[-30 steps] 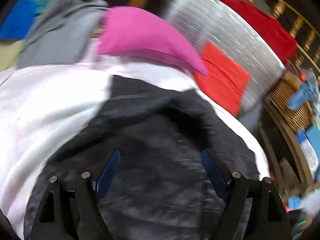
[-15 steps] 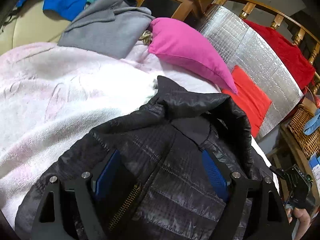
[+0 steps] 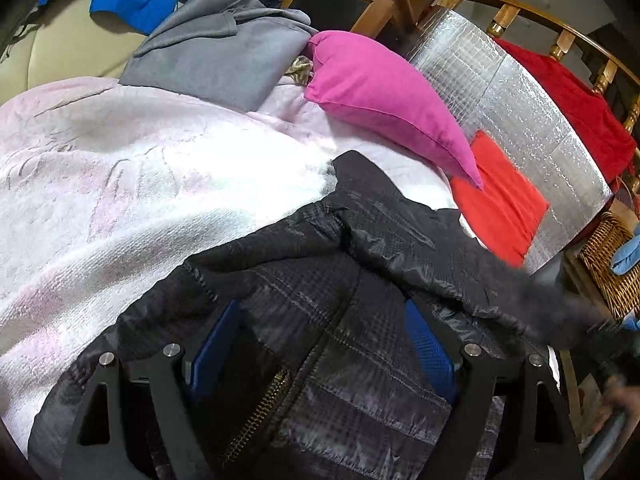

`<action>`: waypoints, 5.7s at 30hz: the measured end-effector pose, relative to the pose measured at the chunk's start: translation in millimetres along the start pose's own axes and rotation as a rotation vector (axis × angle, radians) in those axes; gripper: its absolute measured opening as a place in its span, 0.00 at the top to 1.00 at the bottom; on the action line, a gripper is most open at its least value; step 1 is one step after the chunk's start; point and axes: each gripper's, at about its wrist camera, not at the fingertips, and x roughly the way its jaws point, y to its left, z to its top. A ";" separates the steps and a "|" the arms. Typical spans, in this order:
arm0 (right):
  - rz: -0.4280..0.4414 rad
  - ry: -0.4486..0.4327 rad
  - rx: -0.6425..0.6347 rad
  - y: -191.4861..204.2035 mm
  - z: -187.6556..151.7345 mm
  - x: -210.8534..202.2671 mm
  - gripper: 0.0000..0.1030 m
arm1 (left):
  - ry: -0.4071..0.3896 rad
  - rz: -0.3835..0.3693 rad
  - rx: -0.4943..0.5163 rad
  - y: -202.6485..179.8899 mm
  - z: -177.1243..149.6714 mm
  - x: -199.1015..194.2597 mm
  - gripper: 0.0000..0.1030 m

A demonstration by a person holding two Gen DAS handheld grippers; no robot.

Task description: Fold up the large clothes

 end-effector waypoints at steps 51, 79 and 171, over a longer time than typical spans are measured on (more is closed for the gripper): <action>0.247 0.146 -0.048 16.6 -10.2 44.8 0.27 | 0.185 0.077 0.515 -78.6 137.2 118.2 0.20; 0.299 0.200 0.047 -18.6 -28.7 52.4 0.18 | 0.164 0.099 0.714 -107.6 53.9 93.6 0.39; 0.362 0.307 0.332 -162.8 -288.6 -176.3 0.61 | 0.475 -0.074 0.356 96.2 -86.6 -141.3 0.37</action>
